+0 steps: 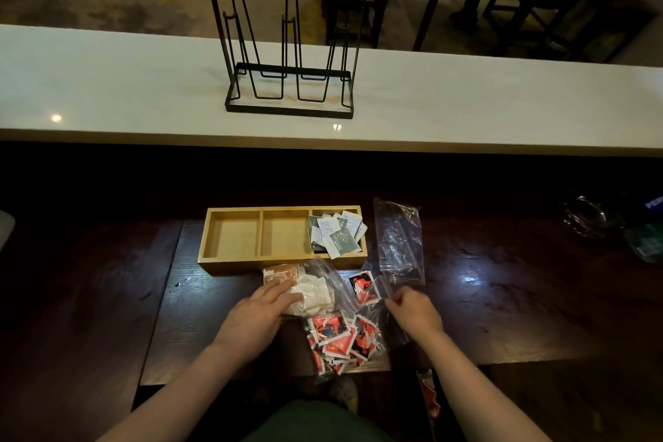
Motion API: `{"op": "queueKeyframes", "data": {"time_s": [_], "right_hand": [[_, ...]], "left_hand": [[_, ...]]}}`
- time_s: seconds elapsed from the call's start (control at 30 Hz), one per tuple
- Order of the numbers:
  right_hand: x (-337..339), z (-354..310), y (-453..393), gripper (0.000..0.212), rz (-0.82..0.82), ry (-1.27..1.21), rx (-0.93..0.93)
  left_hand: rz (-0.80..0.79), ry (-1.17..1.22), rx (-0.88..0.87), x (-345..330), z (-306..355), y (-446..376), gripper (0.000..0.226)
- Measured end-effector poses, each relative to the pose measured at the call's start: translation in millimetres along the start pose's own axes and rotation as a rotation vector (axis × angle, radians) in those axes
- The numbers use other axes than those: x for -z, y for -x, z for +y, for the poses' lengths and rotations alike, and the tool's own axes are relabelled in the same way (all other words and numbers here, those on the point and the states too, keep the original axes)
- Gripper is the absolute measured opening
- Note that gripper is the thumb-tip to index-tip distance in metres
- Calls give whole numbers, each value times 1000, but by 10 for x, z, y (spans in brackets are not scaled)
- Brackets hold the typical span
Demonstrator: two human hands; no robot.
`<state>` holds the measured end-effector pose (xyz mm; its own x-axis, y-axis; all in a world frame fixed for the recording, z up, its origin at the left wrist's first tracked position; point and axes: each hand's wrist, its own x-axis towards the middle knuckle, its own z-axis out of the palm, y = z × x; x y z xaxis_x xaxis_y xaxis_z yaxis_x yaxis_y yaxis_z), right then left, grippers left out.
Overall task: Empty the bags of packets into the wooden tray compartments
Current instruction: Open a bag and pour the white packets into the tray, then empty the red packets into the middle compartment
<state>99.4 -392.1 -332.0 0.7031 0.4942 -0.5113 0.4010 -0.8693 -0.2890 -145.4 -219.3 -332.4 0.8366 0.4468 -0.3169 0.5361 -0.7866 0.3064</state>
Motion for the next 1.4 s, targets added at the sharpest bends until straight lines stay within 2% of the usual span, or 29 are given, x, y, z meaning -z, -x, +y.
{"op": "queueKeyframes", "data": {"time_s": [0.1,0.23,0.33,0.43,0.53,0.63,0.77,0.83,0.9,1.0,1.17,1.4], "right_hand": [[-1,45,28,10,-112,-186,-26],[264,-188,290,10,-396,-696,72],[426,-504,511,5,-494,-720,200],[413,-798,672,15,-558,-719,258],[343,-958,734,19,-544,-730,281],[314,-1040,758,21,-496,-811,254],[190,-1144,802,16,-512,-798,241],[113,-1216,862,21,-515,-768,230],[43,-1283,921,25,-482,-767,221],[-6,-1371,988,17,-425,-732,244],[-47,-1372,969,20,-392,-752,205],[-45,-1266,1012,7,-465,-897,68]], "left_hand": [[-3,-19,5,11,7,21,56],[35,78,37,89,57,-3,44],[104,283,81,245,252,-35,26],[143,434,36,447,514,-30,9],[153,572,90,571,629,48,11],[151,899,267,632,590,157,14],[52,1183,369,691,577,271,16],[25,1261,435,703,594,311,28],[49,1287,501,691,594,330,33],[91,1348,578,671,580,331,32],[43,1449,606,661,549,346,23],[57,1240,535,582,481,379,20]]}}
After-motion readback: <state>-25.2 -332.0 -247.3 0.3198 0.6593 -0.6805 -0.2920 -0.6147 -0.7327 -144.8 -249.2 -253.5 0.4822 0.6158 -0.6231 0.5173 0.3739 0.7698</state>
